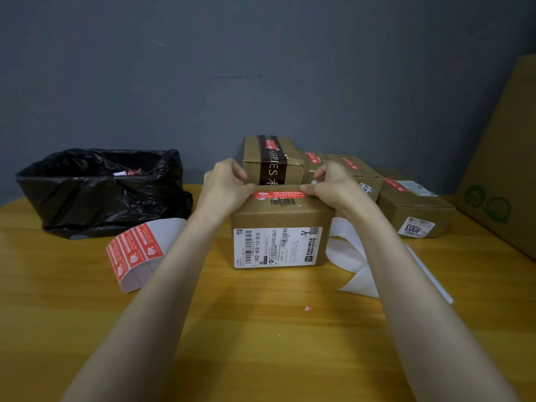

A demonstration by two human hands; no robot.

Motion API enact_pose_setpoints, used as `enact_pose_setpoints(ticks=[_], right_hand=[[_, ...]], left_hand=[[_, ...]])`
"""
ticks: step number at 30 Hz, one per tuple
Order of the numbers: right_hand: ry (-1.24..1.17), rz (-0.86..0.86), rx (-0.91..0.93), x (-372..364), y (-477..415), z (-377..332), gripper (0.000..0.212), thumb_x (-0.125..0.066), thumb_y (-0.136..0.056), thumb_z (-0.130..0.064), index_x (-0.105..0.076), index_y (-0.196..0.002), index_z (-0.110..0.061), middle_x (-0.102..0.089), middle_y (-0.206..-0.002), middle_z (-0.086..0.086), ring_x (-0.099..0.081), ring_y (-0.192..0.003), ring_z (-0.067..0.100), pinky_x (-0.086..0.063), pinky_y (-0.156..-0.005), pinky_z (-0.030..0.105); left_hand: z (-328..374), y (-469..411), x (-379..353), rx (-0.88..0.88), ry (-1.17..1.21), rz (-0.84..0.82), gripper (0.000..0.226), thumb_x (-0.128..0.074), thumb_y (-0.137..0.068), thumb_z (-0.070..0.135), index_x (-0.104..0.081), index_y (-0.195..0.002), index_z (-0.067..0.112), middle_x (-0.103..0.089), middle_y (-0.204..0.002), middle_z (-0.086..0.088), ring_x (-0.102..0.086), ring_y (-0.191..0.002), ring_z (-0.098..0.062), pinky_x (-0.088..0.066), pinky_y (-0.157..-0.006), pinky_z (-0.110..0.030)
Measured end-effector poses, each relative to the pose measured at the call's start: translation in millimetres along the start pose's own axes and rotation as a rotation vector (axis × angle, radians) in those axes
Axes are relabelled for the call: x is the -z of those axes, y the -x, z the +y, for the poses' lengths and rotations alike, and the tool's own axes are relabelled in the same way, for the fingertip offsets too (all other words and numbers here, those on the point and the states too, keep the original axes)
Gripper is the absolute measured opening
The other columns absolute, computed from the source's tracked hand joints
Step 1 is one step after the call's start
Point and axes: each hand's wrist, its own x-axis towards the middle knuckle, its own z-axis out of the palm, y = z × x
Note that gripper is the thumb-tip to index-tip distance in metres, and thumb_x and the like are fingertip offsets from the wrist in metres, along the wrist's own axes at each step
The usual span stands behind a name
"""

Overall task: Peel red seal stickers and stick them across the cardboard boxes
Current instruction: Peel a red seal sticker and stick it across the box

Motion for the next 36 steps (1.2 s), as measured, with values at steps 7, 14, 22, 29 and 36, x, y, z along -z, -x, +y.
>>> enact_pose_setpoints(ticks=[7, 14, 22, 29, 36], right_hand=[[-0.057, -0.107, 0.092, 23.2, 1.8, 7.3, 0.039, -0.061, -0.085, -0.047, -0.056, -0.105, -0.014, -0.057, -0.099, -0.002, -0.055, -0.085, 0.010, -0.039, -0.063, 0.021], [0.047, -0.518, 0.084, 38.4, 14.4, 17.2, 0.085, -0.077, -0.074, -0.028, -0.028, -0.143, -0.029, -0.033, -0.147, -0.004, -0.036, -0.131, 0.013, -0.034, -0.093, 0.018], [-0.088, -0.446, 0.103, 51.9, 20.9, 18.5, 0.090, -0.079, -0.064, -0.032, -0.033, -0.141, -0.032, -0.045, -0.140, 0.003, -0.046, -0.124, 0.017, -0.040, -0.097, 0.025], [-0.379, -0.352, -0.008, 47.3, 41.9, 20.4, 0.050, -0.060, -0.085, -0.042, -0.048, -0.127, -0.018, -0.065, -0.099, 0.001, -0.063, -0.088, 0.010, -0.051, -0.066, 0.021], [-0.375, -0.354, -0.035, 52.3, 53.9, 19.6, 0.057, -0.045, -0.081, -0.067, -0.065, -0.110, -0.023, -0.072, -0.105, 0.002, -0.065, -0.103, 0.020, -0.049, -0.094, 0.038]], left_hand=[[0.8, -2.6, 33.6, -0.001, -0.029, -0.385, 0.070, -0.075, -0.071, 0.042, -0.044, -0.131, 0.023, -0.045, -0.136, -0.002, -0.042, -0.126, -0.018, -0.037, -0.096, -0.032], [-5.8, 2.4, 33.7, 0.006, -0.178, -0.774, 0.101, -0.080, -0.069, 0.022, -0.015, -0.146, 0.032, -0.042, -0.130, 0.004, -0.046, -0.104, -0.009, -0.043, -0.080, -0.019], [-3.3, 0.8, 48.2, 0.026, 0.175, -0.612, 0.104, -0.085, -0.047, 0.052, -0.037, -0.137, 0.036, -0.055, -0.119, 0.005, -0.057, -0.101, -0.007, -0.045, -0.081, -0.024], [1.5, 18.4, 42.4, 0.098, 0.279, -0.579, 0.078, -0.065, -0.067, 0.067, -0.044, -0.131, 0.027, -0.065, -0.111, 0.000, -0.062, -0.103, -0.015, -0.050, -0.089, -0.032], [-4.9, 38.1, 38.9, 0.273, 0.487, -0.690, 0.059, -0.058, -0.076, 0.064, -0.059, -0.119, 0.024, -0.065, -0.117, -0.009, -0.065, -0.101, -0.027, -0.055, -0.073, -0.035]])
